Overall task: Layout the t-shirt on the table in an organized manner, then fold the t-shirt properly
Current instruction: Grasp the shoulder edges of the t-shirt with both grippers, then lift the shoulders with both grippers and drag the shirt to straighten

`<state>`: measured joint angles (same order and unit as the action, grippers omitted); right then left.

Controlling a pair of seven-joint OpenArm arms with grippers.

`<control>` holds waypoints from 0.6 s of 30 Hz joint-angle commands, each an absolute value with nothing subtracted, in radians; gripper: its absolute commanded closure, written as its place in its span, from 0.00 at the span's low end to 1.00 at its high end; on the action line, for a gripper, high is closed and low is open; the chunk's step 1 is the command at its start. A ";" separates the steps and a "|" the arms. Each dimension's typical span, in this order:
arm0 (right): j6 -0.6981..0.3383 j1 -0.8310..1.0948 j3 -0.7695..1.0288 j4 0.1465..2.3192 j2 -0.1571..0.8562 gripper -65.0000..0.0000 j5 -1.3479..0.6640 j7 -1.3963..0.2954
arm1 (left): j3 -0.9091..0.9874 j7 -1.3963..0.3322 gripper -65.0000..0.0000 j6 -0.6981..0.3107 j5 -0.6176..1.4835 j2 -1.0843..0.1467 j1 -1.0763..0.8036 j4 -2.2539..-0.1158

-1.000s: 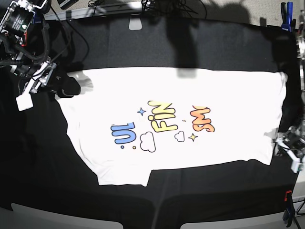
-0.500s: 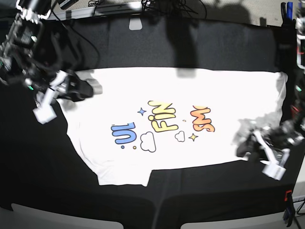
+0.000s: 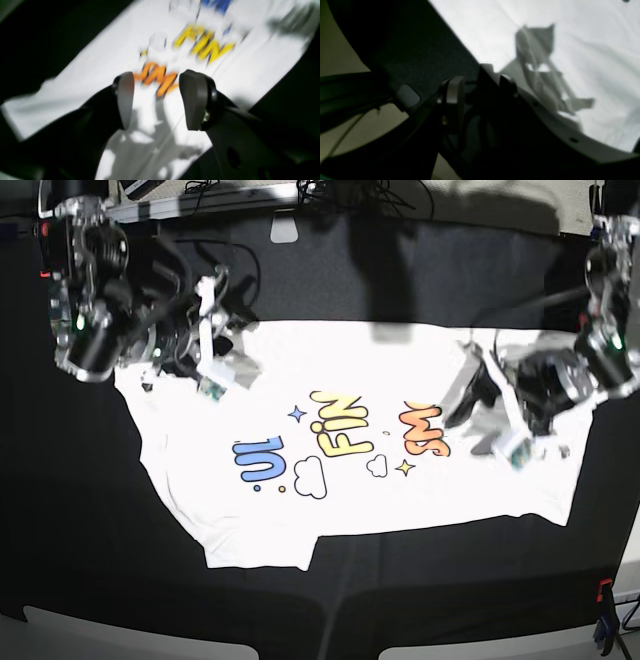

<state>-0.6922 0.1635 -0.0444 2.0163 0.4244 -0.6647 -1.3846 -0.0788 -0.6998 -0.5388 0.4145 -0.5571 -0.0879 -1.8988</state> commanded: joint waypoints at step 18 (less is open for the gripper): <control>-0.698 0.416 -0.039 2.212 0.657 0.65 -0.445 -1.217 | -0.072 -0.422 0.55 -0.239 -0.411 -0.736 -0.490 -1.809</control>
